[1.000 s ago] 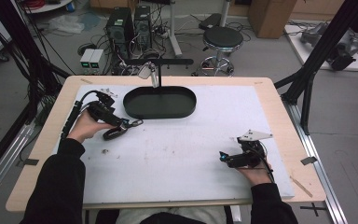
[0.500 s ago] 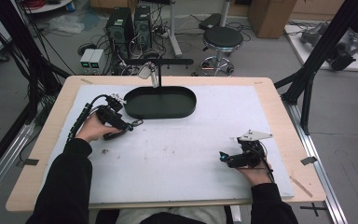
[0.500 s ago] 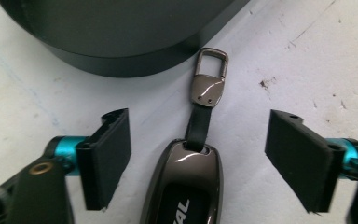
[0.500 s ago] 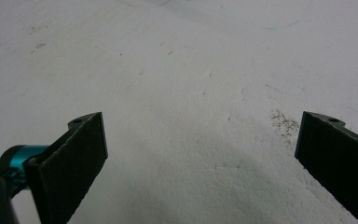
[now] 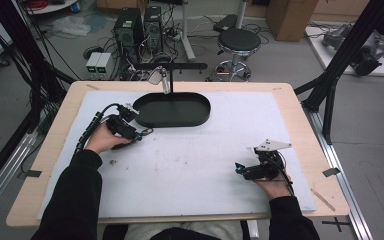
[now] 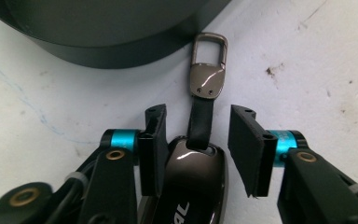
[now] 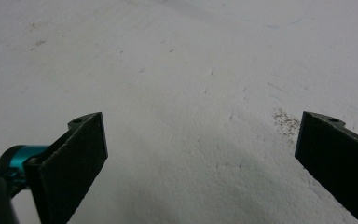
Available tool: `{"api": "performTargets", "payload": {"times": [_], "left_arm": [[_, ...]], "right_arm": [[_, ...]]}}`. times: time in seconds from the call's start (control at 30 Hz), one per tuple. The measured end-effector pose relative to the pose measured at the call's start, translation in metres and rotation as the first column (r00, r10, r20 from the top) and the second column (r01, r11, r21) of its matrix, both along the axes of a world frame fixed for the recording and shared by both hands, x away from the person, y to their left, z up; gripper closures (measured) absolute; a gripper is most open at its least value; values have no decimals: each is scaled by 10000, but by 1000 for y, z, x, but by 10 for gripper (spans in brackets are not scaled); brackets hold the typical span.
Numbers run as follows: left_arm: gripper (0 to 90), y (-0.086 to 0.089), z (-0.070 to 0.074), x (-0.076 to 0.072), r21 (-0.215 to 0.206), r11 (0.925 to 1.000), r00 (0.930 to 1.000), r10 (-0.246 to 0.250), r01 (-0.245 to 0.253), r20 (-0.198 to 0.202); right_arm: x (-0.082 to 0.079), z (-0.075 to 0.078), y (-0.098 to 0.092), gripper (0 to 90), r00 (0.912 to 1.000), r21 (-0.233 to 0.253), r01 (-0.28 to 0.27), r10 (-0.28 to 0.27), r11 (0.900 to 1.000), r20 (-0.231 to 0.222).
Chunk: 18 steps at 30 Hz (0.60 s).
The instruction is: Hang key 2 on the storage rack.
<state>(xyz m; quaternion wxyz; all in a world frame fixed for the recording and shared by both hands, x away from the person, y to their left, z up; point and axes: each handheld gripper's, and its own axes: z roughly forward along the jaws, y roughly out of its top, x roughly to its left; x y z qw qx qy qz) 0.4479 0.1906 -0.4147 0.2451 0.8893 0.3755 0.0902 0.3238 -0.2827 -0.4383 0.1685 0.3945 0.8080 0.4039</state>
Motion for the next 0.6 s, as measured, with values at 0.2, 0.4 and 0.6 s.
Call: {"api": "performTargets", "payload": {"times": [0.2,0.4,0.6], "left_arm": [[665,-4,-5,3,79,9994,9993,347,-347,-106],[824,-7,-3,0,160,9999,9999,14,-16,106],[841,-2,-1,0,-222,9996,9998,-180,178,-90]], "right_arm": [[0,0,0,14,10000,-28,-11,11,10000,-16],[0,0,0,14,10000,-54,-14,14,10000,0],[0,0,0,14,10000,-100,-29,29,9999,-20]]}}
